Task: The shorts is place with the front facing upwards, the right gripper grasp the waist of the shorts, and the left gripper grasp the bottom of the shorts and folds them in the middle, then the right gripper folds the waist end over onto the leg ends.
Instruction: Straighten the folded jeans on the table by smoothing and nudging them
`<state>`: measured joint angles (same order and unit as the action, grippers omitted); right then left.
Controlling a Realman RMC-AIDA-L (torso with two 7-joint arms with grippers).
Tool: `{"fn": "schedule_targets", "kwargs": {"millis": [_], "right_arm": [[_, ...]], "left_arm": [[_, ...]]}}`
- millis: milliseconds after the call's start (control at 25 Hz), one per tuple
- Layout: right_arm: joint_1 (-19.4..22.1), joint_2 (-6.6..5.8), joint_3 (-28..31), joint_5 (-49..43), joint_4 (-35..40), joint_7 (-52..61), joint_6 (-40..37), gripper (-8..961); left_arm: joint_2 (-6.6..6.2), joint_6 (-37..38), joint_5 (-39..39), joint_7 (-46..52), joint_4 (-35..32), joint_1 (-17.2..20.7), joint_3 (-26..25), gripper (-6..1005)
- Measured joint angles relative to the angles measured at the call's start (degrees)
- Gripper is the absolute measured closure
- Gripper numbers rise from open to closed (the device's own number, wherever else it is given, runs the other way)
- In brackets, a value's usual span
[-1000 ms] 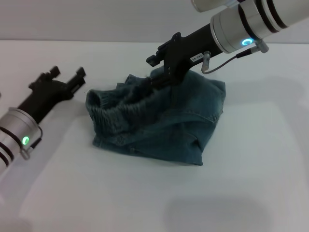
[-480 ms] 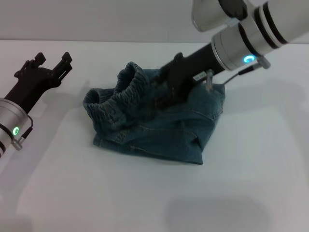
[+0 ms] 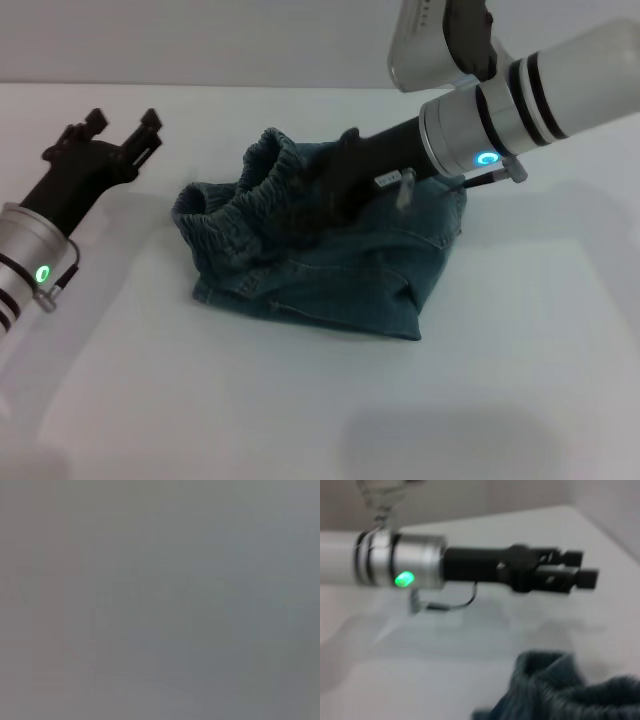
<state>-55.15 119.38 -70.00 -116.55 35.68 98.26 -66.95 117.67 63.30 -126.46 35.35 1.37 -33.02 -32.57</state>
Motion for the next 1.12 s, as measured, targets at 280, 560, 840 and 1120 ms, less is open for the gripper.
{"fn": "schedule_targets", "kwargs": {"millis": [280,560,840,1120], "right_arm": [[8.2,-0.15,-0.4,16.7,-0.5,-11.2,10.8,394],[17.1,-0.23,0.3,41.3,-1.9,-31.3,20.4,395],[19.9,-0.52,5.1,62.8,-10.2,-50.8,21.1,395],[20.4,-0.62,6.1,63.6,-13.2,-52.4,21.1,394]], "left_arm": [[0.09,6.8,-0.3,0.6,0.3,-0.1,8.0,202],[-0.09,14.2,-0.3,6.0,-0.3,-0.2,19.2,202],[0.19,19.4,-0.3,10.0,0.1,-0.7,24.7,202],[0.46,20.1,-0.3,11.4,3.4,-2.8,30.8,202]]}}
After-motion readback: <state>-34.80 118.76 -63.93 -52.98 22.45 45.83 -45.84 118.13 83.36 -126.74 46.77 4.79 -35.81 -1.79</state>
